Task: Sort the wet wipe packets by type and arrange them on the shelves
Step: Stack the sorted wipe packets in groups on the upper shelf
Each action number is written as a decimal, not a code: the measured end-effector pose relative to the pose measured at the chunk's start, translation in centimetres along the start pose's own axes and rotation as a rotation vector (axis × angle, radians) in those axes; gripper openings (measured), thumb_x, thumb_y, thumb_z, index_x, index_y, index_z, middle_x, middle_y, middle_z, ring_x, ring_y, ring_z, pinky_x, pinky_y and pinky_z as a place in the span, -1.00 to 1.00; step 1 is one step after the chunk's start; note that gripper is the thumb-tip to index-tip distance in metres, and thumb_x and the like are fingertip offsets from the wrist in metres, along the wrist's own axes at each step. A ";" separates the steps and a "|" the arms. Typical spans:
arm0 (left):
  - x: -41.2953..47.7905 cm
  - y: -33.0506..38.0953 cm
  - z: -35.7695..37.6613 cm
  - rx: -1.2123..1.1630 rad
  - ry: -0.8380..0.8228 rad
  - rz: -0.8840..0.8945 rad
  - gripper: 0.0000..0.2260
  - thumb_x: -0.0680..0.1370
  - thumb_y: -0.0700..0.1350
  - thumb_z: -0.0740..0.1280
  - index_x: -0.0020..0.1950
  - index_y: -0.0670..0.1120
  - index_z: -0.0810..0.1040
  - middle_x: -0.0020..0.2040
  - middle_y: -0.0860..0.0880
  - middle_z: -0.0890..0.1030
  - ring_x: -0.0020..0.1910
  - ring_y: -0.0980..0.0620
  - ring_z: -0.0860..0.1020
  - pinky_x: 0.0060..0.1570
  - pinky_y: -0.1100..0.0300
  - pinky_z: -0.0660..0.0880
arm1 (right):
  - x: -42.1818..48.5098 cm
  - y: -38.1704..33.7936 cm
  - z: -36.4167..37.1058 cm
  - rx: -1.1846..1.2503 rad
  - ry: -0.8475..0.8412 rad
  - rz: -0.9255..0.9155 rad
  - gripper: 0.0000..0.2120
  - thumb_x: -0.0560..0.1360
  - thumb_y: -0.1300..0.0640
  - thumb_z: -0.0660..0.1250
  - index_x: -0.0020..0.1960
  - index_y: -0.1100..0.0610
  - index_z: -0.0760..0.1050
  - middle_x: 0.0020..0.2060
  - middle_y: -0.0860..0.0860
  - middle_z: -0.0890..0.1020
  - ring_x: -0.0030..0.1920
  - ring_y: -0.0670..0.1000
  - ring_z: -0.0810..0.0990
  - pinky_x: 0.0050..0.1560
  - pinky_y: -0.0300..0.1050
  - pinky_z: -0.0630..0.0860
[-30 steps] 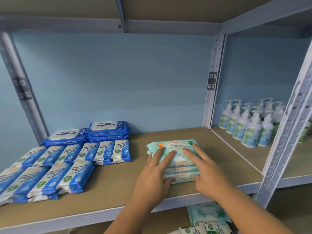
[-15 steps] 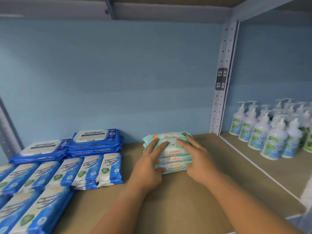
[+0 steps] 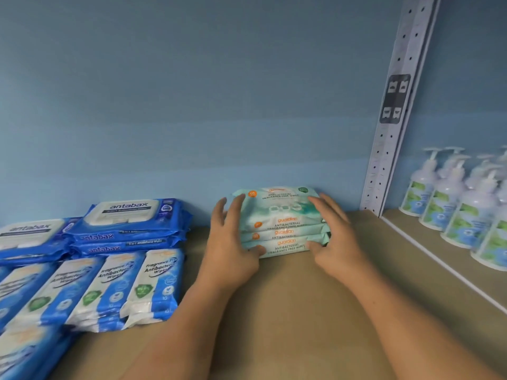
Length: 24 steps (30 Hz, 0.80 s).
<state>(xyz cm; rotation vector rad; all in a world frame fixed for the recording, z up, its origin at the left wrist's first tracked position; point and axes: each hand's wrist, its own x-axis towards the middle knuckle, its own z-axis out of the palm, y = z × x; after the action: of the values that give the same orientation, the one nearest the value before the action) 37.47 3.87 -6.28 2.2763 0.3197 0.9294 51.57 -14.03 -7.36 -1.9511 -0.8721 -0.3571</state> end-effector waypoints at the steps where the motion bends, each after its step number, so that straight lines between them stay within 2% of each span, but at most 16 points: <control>1: 0.0 -0.1 -0.1 0.032 0.048 -0.059 -0.14 0.33 -0.14 0.59 0.50 0.18 0.24 0.47 0.07 0.15 0.39 0.19 0.25 0.37 0.26 0.29 | 0.1 0.2 -0.3 0.006 0.020 0.038 -0.15 0.30 0.41 0.50 0.48 -0.10 0.40 0.49 -0.13 0.26 0.43 -0.25 0.29 0.42 -0.42 0.21; 3: 0.0 -0.2 -0.3 0.103 0.107 -0.122 -0.22 0.31 -0.06 0.62 0.40 0.16 0.28 0.27 0.06 0.24 0.28 0.00 0.34 0.30 0.10 0.39 | 0.0 0.2 -0.8 -0.020 0.046 0.072 -0.16 0.27 0.37 0.56 0.46 -0.09 0.43 0.35 -0.06 0.28 0.23 -0.35 0.31 0.31 -0.55 0.22; 5: 0.0 -0.1 -0.4 0.114 0.090 -0.166 -0.29 0.34 -0.01 0.60 0.34 0.16 0.27 0.16 0.08 0.33 0.16 -0.01 0.42 0.16 0.03 0.47 | -0.1 -0.2 -0.8 -0.067 0.062 0.091 -0.17 0.29 0.33 0.59 0.47 -0.09 0.42 0.19 -0.04 0.27 0.05 -0.31 0.30 0.16 -0.67 0.16; 6: 0.1 0.0 -0.4 0.107 0.072 -0.186 -0.32 0.35 0.01 0.59 0.32 0.16 0.26 0.14 0.08 0.39 0.12 0.00 0.46 0.10 0.01 0.50 | -0.1 -0.3 -0.7 -0.085 0.070 0.112 -0.17 0.31 0.31 0.58 0.48 -0.10 0.40 0.14 -0.04 0.27 0.03 -0.25 0.30 0.12 -0.67 0.16; 7: 0.1 0.0 -0.4 0.104 0.061 -0.199 -0.34 0.36 0.03 0.59 0.31 0.15 0.26 0.13 0.08 0.44 0.10 0.00 0.49 0.06 0.01 0.51 | 0.0 -0.4 -0.5 -0.098 0.081 0.135 -0.17 0.34 0.29 0.57 0.50 -0.11 0.37 0.11 -0.03 0.28 0.05 -0.19 0.32 0.12 -0.61 0.19; 10: 0.2 0.0 -0.2 0.096 0.063 -0.208 -0.35 0.37 0.04 0.58 0.31 0.11 0.27 0.08 0.09 0.45 0.10 -0.02 0.50 0.03 0.04 0.49 | 0.2 -0.1 0.0 -0.025 0.073 0.226 -0.15 0.40 0.23 0.54 0.55 -0.18 0.25 0.08 -0.09 0.47 0.07 -0.08 0.49 0.23 -0.18 0.42; 12: 0.2 0.1 -0.1 0.067 0.059 -0.204 -0.34 0.39 0.00 0.58 0.34 0.10 0.27 0.09 0.07 0.46 0.09 -0.01 0.49 -0.01 0.12 0.44 | 0.1 -0.1 0.1 0.032 0.058 0.249 -0.13 0.42 0.25 0.51 0.56 -0.21 0.20 -0.17 -0.18 0.52 -0.16 -0.14 0.53 0.08 -0.14 0.50; 14: 0.1 0.1 0.0 0.040 0.054 -0.180 -0.31 0.40 -0.07 0.57 0.39 0.12 0.25 0.13 0.02 0.49 0.10 -0.01 0.50 0.00 0.15 0.42 | -0.1 -0.4 0.0 -0.012 0.063 0.239 -0.15 0.46 0.27 0.49 0.58 -0.18 0.18 -0.34 -0.05 0.51 -0.29 -0.06 0.52 -0.07 -0.17 0.49; 16: 0.1 0.1 0.1 0.020 0.050 -0.151 -0.26 0.42 -0.13 0.54 0.45 0.16 0.22 0.17 0.01 0.48 0.11 0.00 0.49 0.04 0.16 0.41 | -0.3 -0.8 -0.3 -0.047 0.078 0.195 -0.19 0.47 0.28 0.46 0.57 -0.19 0.21 -0.34 0.09 0.55 -0.25 0.04 0.56 -0.08 -0.14 0.52; 19: 0.0 0.0 0.1 0.047 0.034 -0.135 -0.29 0.45 -0.12 0.52 0.46 0.23 0.23 0.15 0.06 0.43 0.11 0.03 0.47 0.04 0.17 0.39 | -0.2 -0.8 -0.4 -0.082 0.081 0.176 -0.25 0.46 0.27 0.48 0.52 -0.18 0.32 -0.35 0.04 0.57 -0.23 0.05 0.57 -0.06 -0.17 0.50; 22: 0.1 -0.2 0.0 0.105 0.024 -0.145 -0.37 0.47 -0.06 0.50 0.40 0.28 0.26 0.15 0.09 0.42 0.12 0.01 0.49 0.03 0.08 0.48 | 0.0 -0.6 -0.2 -0.099 0.079 0.167 -0.29 0.45 0.26 0.50 0.50 -0.15 0.37 -0.33 0.01 0.59 -0.21 0.06 0.57 0.00 -0.17 0.50; 24: 0.1 -0.2 0.0 0.127 0.021 -0.146 -0.38 0.48 -0.03 0.49 0.39 0.30 0.23 0.17 0.11 0.41 0.12 0.02 0.49 0.04 0.02 0.52 | 0.0 -0.5 -0.2 -0.094 0.080 0.165 -0.29 0.46 0.26 0.49 0.50 -0.16 0.36 -0.30 0.04 0.60 -0.20 0.05 0.56 -0.08 -0.29 0.41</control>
<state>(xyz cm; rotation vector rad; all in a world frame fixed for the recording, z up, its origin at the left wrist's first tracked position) 37.54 4.01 -6.37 2.3235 0.5605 0.8805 51.27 -14.07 -6.95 -2.0648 -0.6479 -0.3815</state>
